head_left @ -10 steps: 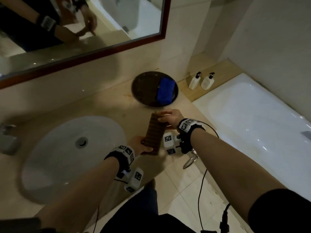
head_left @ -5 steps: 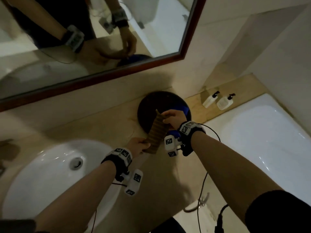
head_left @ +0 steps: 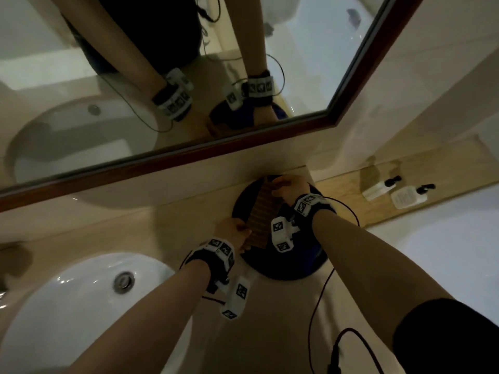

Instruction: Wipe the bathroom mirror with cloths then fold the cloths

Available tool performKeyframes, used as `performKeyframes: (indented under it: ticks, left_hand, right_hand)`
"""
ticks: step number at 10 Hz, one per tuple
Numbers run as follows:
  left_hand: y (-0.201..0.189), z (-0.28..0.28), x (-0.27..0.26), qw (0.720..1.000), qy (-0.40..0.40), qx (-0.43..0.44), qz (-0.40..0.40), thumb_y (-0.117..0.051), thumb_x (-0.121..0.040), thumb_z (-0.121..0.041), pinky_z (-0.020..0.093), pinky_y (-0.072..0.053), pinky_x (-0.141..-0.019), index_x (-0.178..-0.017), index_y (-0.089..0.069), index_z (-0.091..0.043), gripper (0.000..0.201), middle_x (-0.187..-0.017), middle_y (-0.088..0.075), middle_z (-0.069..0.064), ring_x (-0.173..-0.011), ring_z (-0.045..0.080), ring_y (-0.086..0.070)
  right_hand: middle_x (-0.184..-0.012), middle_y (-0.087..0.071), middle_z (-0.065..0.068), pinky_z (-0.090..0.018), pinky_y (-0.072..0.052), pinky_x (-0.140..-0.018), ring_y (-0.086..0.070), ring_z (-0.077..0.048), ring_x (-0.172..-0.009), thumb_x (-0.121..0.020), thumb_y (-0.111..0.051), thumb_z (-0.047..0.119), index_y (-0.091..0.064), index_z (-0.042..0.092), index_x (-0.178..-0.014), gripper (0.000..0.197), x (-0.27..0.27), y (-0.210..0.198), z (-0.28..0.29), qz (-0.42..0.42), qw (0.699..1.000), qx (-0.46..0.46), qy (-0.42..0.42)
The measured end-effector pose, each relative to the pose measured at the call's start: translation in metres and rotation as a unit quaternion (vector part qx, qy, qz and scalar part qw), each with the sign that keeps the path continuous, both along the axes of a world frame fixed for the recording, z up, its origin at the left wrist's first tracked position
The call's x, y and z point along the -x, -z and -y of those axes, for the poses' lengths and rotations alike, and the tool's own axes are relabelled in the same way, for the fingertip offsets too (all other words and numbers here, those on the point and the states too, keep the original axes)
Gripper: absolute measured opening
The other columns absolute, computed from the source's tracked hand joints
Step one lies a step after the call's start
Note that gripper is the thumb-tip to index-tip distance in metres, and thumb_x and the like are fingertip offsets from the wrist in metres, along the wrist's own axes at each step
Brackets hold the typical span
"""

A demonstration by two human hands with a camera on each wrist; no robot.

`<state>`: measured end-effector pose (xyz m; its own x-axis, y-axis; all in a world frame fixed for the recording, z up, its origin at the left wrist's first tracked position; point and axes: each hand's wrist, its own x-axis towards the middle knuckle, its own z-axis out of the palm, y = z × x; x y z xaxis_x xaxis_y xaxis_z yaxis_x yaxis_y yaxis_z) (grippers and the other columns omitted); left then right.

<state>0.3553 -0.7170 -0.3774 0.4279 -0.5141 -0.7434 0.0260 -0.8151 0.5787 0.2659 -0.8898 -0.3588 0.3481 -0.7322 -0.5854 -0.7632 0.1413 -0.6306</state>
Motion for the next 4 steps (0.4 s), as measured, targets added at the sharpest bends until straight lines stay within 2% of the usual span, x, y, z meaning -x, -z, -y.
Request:
performKeyframes:
  ticks: [1, 2, 3, 4]
  left_hand:
    - [0.001, 0.006, 0.004, 0.979, 0.120, -0.009, 0.166, -0.056, -0.092, -0.025, 0.039, -0.056, -0.068, -0.101, -0.056, -0.006, 0.021, -0.091, -0.066, 0.014, -0.074, 0.027, -0.064]
    - [-0.007, 0.007, 0.007, 0.929, 0.242, -0.035, 0.279, -0.057, -0.088, -0.035, 0.034, -0.045, -0.066, -0.119, -0.046, -0.007, 0.043, -0.117, -0.052, 0.012, -0.088, 0.028, -0.059]
    - [-0.020, -0.002, 0.010, 0.919, 0.247, -0.001, 0.306, -0.058, -0.087, -0.033, 0.036, -0.048, -0.067, -0.130, -0.038, -0.010, 0.053, -0.127, -0.040, 0.013, -0.088, 0.032, -0.058]
    - [-0.042, -0.005, 0.009, 0.961, 0.174, 0.057, 0.208, -0.054, -0.091, -0.039, 0.034, -0.048, -0.078, -0.124, -0.048, -0.009, 0.045, -0.117, -0.056, 0.010, -0.096, 0.029, -0.059]
  right_hand:
    - [-0.103, -0.068, -0.006, -0.023, -0.049, -0.079, -0.062, -0.021, -0.093, -0.083, -0.069, 0.012, -0.071, 0.019, -0.100, 0.019, -0.001, 0.013, 0.001, -0.011, 1.000, 0.016, -0.003]
    - [-0.110, -0.067, -0.009, -0.026, -0.050, -0.084, -0.061, -0.025, -0.102, -0.085, -0.064, 0.013, -0.069, 0.014, -0.111, 0.027, 0.001, 0.005, -0.009, -0.018, 0.998, 0.052, -0.020]
    - [-0.100, -0.068, -0.015, -0.033, -0.052, -0.080, -0.062, -0.031, -0.095, -0.085, -0.059, 0.017, -0.070, 0.005, -0.102, 0.024, 0.008, -0.012, -0.015, -0.008, 0.997, 0.071, 0.000]
    - [-0.085, -0.063, -0.011, -0.035, -0.055, -0.079, -0.063, -0.026, -0.085, -0.076, -0.062, 0.029, -0.062, 0.012, -0.073, 0.018, 0.024, -0.025, -0.015, 0.036, 0.996, 0.031, 0.069]
